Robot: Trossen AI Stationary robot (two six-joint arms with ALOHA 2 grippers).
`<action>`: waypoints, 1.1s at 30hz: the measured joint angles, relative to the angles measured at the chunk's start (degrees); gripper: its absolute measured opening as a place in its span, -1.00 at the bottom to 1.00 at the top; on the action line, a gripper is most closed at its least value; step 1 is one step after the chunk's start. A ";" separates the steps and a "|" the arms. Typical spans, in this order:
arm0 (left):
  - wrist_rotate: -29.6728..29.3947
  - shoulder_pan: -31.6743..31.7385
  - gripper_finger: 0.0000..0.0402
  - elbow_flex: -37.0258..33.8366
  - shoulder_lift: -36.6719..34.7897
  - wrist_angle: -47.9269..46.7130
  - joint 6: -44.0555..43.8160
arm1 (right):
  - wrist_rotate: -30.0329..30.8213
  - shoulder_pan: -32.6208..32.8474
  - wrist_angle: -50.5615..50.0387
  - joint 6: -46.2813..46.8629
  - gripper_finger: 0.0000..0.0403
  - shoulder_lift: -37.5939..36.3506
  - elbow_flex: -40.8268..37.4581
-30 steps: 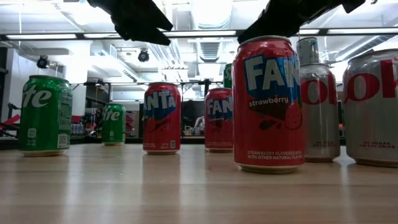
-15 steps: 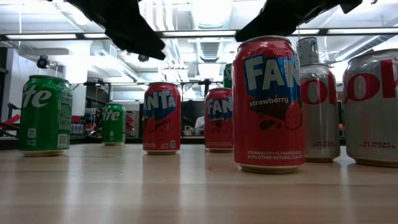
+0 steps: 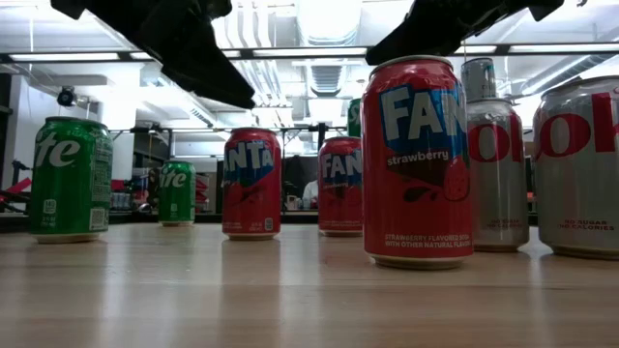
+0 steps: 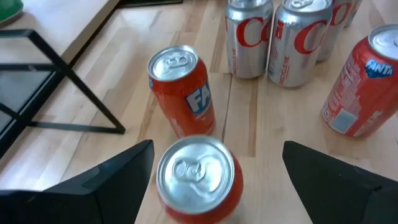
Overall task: Place canned beverage on shelf
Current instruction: Put the top left orange soda can on the shelf
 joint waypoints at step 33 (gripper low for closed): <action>-0.07 2.40 0.70 -2.21 3.77 5.95 -0.74 | 0.00 0.00 -0.04 0.35 -0.94 0.00 0.00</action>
